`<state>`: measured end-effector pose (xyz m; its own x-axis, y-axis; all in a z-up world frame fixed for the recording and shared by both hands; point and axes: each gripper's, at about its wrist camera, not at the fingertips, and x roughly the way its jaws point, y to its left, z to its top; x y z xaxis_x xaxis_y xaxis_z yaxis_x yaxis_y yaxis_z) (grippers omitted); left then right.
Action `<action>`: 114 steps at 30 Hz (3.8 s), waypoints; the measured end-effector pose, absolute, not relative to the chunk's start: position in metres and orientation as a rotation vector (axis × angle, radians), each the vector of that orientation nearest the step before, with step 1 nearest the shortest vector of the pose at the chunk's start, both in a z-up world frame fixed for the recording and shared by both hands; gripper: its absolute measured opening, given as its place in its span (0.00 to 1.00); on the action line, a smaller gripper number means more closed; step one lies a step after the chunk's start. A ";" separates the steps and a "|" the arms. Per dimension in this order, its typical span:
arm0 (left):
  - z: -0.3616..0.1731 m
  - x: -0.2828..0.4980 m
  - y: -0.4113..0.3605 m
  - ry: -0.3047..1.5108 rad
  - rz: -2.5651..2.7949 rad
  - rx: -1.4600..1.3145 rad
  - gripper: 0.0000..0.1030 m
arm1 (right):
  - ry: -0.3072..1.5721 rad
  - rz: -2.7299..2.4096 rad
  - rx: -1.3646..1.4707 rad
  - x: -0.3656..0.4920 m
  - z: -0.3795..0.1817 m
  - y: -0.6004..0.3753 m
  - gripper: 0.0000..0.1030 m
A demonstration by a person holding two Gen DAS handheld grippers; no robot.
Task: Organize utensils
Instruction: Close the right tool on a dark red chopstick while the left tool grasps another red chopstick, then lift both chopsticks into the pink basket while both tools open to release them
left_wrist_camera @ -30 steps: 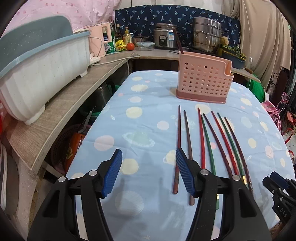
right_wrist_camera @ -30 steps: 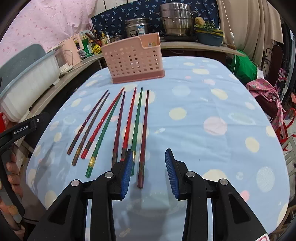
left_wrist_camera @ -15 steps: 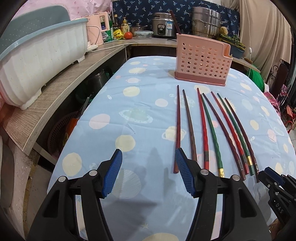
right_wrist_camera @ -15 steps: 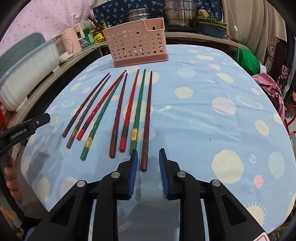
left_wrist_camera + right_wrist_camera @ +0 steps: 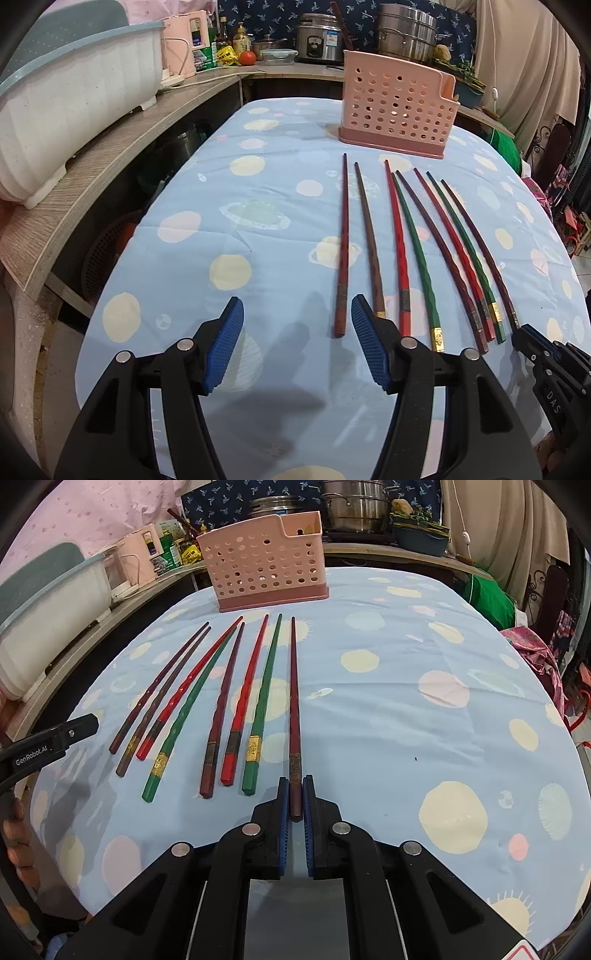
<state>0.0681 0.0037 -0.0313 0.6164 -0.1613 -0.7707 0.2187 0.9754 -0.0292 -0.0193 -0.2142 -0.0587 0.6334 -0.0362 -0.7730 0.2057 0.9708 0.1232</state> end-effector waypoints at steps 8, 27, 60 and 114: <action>-0.043 0.076 -0.007 0.907 -0.233 0.074 0.57 | 0.874 -0.140 0.215 -0.019 -0.059 -0.215 0.07; -0.058 0.087 -0.005 0.967 -0.257 0.053 0.09 | 0.871 -0.139 0.216 -0.020 -0.059 -0.216 0.07; 0.026 0.062 0.015 0.830 -0.278 -0.006 0.07 | 0.707 -0.156 0.257 -0.044 0.013 -0.238 0.06; 0.268 0.241 -0.095 0.312 -0.342 -0.035 0.07 | 0.219 -0.035 0.386 0.185 0.232 -0.325 0.07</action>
<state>0.2410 -0.0947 0.2683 0.8947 -0.3352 -0.2953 0.3245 0.9420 -0.0862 0.1852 -0.3245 0.2317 0.9757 0.0075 -0.2190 0.0758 0.9260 0.3698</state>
